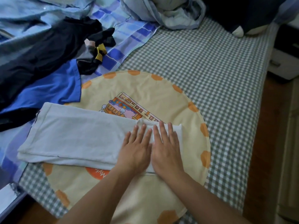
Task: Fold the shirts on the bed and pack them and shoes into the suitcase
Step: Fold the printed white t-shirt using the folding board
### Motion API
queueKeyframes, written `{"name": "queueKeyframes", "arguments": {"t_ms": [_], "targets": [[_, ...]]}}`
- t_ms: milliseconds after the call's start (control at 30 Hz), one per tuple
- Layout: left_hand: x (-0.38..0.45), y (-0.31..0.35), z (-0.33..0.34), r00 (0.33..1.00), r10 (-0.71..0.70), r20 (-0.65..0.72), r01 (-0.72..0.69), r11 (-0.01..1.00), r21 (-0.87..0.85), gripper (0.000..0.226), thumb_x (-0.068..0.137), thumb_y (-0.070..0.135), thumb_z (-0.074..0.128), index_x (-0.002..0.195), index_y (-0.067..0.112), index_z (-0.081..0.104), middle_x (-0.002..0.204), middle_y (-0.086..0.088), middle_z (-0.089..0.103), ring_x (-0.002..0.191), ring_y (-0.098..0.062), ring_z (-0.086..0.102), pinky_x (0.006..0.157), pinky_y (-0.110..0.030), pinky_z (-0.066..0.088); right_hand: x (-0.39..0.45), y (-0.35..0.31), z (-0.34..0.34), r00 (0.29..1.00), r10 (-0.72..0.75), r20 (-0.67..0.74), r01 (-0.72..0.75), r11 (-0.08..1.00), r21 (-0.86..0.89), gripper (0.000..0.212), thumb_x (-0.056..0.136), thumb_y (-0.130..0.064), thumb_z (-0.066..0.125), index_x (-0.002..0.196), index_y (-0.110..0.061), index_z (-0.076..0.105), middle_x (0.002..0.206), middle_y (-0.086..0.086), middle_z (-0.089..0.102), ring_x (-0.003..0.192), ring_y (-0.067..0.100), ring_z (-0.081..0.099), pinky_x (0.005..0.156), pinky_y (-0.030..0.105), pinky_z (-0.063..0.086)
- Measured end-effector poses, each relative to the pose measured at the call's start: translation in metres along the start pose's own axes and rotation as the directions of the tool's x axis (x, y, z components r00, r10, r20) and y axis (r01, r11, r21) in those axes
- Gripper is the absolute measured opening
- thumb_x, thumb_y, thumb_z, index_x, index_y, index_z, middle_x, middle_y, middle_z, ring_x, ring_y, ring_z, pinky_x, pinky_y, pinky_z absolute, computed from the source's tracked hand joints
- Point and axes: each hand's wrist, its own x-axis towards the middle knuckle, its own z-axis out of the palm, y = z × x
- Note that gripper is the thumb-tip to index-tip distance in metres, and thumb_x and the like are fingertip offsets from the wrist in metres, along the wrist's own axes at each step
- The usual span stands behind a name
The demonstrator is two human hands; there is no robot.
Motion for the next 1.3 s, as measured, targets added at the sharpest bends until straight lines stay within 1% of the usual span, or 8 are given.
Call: {"name": "queueKeyframes", "arguments": {"t_ms": [167,300,467,567,733,967,1167,1300], "targets": [[-0.023,-0.084,-0.032,0.976,-0.050,-0.213,0.043,0.998,-0.037,0.056,0.098,0.042,0.035,0.151,0.025,0.046,0.162,-0.017,0.033,0.149,-0.041,0.030,0.116,-0.050,0.028,0.011,-0.035,0.017,0.999,0.032,-0.041,-0.030,0.998,0.054,0.061,0.102,-0.039,0.031,0.158,-0.014,0.031,0.166,0.008,0.023,0.155,0.030,0.013,0.122,0.049,0.020],[-0.079,-0.226,-0.048,0.877,-0.453,-0.158,0.448,0.891,-0.070,0.058,0.103,0.055,0.021,0.160,0.044,0.011,0.170,-0.009,0.001,0.156,-0.035,-0.002,0.124,-0.048,-0.001,0.005,-0.060,0.041,0.993,0.099,0.067,-0.094,0.993,-0.078,0.071,0.099,-0.051,0.027,0.160,-0.015,0.024,0.170,0.002,0.007,0.155,0.030,0.012,0.122,0.050,0.016],[-0.093,-0.288,-0.078,0.750,-0.638,-0.173,0.589,0.764,-0.264,0.064,0.101,0.052,0.043,0.156,0.030,0.022,0.158,-0.018,0.025,0.143,-0.041,0.026,0.116,-0.055,0.025,0.008,-0.066,0.044,0.989,0.122,0.088,-0.110,0.985,-0.134,0.070,0.098,-0.052,0.027,0.158,-0.015,0.030,0.168,0.006,0.015,0.154,0.031,0.016,0.121,0.048,0.014],[-0.080,-0.284,-0.089,0.593,-0.805,0.012,0.637,0.460,-0.619,0.066,0.091,0.053,0.061,0.138,0.011,0.040,0.134,-0.018,0.051,0.123,-0.042,0.051,0.102,-0.052,0.042,0.006,-0.067,0.041,0.984,0.119,0.132,-0.099,0.984,-0.146,0.070,0.099,-0.054,0.023,0.159,-0.018,0.029,0.169,0.005,0.014,0.155,0.028,0.011,0.122,0.044,0.006],[-0.085,-0.290,-0.128,0.681,-0.677,0.279,0.596,0.290,-0.749,0.038,0.084,0.028,0.077,0.117,0.015,0.065,0.093,-0.006,0.070,0.077,-0.023,0.064,0.069,-0.034,0.052,0.011,-0.069,0.029,0.970,0.166,0.178,-0.163,0.986,-0.035,0.077,0.093,-0.058,0.013,0.161,-0.022,0.018,0.169,-0.003,0.005,0.156,0.019,0.000,0.124,0.039,0.001],[-0.081,-0.163,-0.180,0.917,-0.388,-0.097,0.293,0.818,-0.495,0.042,0.092,0.022,0.052,0.134,0.027,0.051,0.106,-0.007,0.066,0.097,-0.035,0.061,0.078,-0.040,0.045,-0.015,-0.057,-0.001,0.973,0.224,0.050,-0.229,0.963,0.141,0.073,0.098,-0.053,0.023,0.158,-0.012,0.029,0.165,0.002,0.023,0.155,0.019,0.012,0.126,0.033,0.006],[-0.038,-0.048,-0.079,0.944,-0.208,0.256,0.260,0.946,-0.192,0.081,0.096,0.022,0.048,0.161,0.010,-0.001,0.144,-0.011,0.046,0.122,-0.036,0.058,0.092,-0.041,0.045,-0.051,-0.034,-0.010,0.972,0.223,0.071,-0.231,0.964,0.131,0.071,0.099,-0.056,0.024,0.158,-0.018,0.030,0.166,0.001,0.023,0.155,0.021,0.013,0.125,0.038,0.012],[-0.043,-0.054,-0.069,0.980,-0.190,0.056,0.198,0.957,-0.211,0.058,0.101,0.044,0.039,0.150,0.013,0.031,0.130,-0.009,0.054,0.115,-0.035,0.056,0.085,-0.042,0.045,-0.060,-0.016,-0.019,0.949,0.315,-0.008,-0.311,0.942,0.125,0.059,0.101,-0.046,0.039,0.151,-0.016,0.041,0.160,0.008,0.033,0.148,0.029,0.025,0.121,0.049,0.026]]}}
